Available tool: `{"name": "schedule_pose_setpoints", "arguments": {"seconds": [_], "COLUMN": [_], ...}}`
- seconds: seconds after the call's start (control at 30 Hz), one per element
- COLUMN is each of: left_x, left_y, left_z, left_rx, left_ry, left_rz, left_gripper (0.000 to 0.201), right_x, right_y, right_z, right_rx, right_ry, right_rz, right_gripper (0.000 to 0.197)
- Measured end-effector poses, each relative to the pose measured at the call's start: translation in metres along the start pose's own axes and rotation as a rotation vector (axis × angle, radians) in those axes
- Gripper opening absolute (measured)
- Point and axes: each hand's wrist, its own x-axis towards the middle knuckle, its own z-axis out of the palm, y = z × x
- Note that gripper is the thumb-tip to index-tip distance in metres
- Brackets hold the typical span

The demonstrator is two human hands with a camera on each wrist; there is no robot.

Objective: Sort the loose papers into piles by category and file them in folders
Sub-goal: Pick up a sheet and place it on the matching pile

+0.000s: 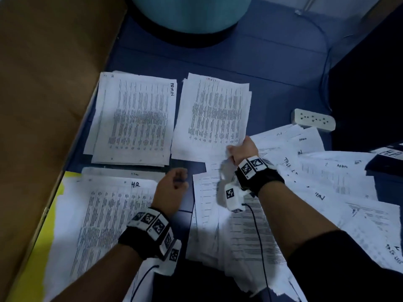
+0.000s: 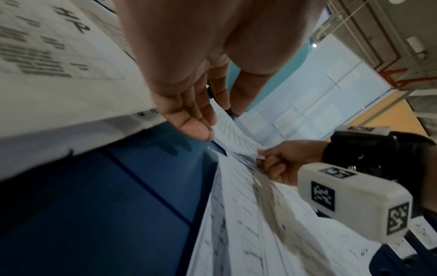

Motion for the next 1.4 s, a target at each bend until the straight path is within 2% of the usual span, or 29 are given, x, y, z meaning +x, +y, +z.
{"name": "schedule_pose_setpoints", "arguments": {"seconds": [0.17,0.3,0.4,0.53,0.63,0.7,0.73,0.83,0.87,0.93,1.0,1.1,1.17,1.33,1.4], "left_x": [-0.009,-0.027,-0.043,-0.065,-0.079,-0.086,-0.089,-0.094,-0.095,-0.097,-0.097,-0.096,-0.097,-0.104,-0.105], "left_y": [0.003,0.012,0.015,0.007,0.001,0.0,0.0,-0.002,-0.003,-0.005,-0.007,-0.01,-0.01,0.021,0.042], "left_z": [0.014,0.03,0.045,0.065,0.077,0.084,0.088,0.096,0.098,0.099,0.097,0.093,0.091,0.092,0.092], "left_rx": [0.137,0.218,0.292,0.478,0.557,0.594,0.614,0.671,0.683,0.704,0.724,0.73,0.708,0.614,0.686], "left_ry": [-0.097,-0.143,-0.203,-0.297,-0.286,-0.278,-0.275,-0.256,-0.247,-0.228,-0.225,-0.24,-0.218,-0.042,-0.075], "left_rz": [0.052,0.095,0.085,0.083,0.105,0.121,0.126,0.132,0.131,0.118,0.109,0.099,0.102,0.296,0.365], "left_gripper": [0.029,0.029,0.033,0.042,0.046,0.048,0.049,0.05,0.051,0.051,0.052,0.056,0.06,0.068,0.067], "right_x": [-0.02,-0.052,-0.08,-0.115,-0.13,-0.137,-0.142,-0.149,-0.15,-0.152,-0.153,-0.155,-0.159,-0.168,-0.17], "right_y": [0.011,0.05,0.099,0.174,0.219,0.238,0.242,0.247,0.246,0.246,0.246,0.245,0.242,0.229,0.22], "right_z": [-0.025,-0.069,-0.102,-0.133,-0.142,-0.141,-0.139,-0.13,-0.129,-0.129,-0.133,-0.142,-0.151,-0.177,-0.188], "right_rx": [0.003,-0.004,0.011,-0.045,-0.121,-0.137,-0.121,-0.131,-0.129,-0.074,-0.022,-0.034,0.003,0.038,0.019], "right_ry": [0.053,0.07,0.055,0.128,0.13,0.11,0.109,0.123,0.126,0.134,0.147,0.145,0.13,0.1,0.075], "right_rz": [-0.041,-0.107,-0.066,0.047,0.11,0.131,0.133,0.116,0.12,0.126,0.089,-0.015,-0.065,-0.281,-0.342], "right_gripper": [0.054,0.039,0.031,0.034,0.025,0.028,0.026,0.049,0.051,0.04,0.02,0.024,0.018,0.009,0.009]}}
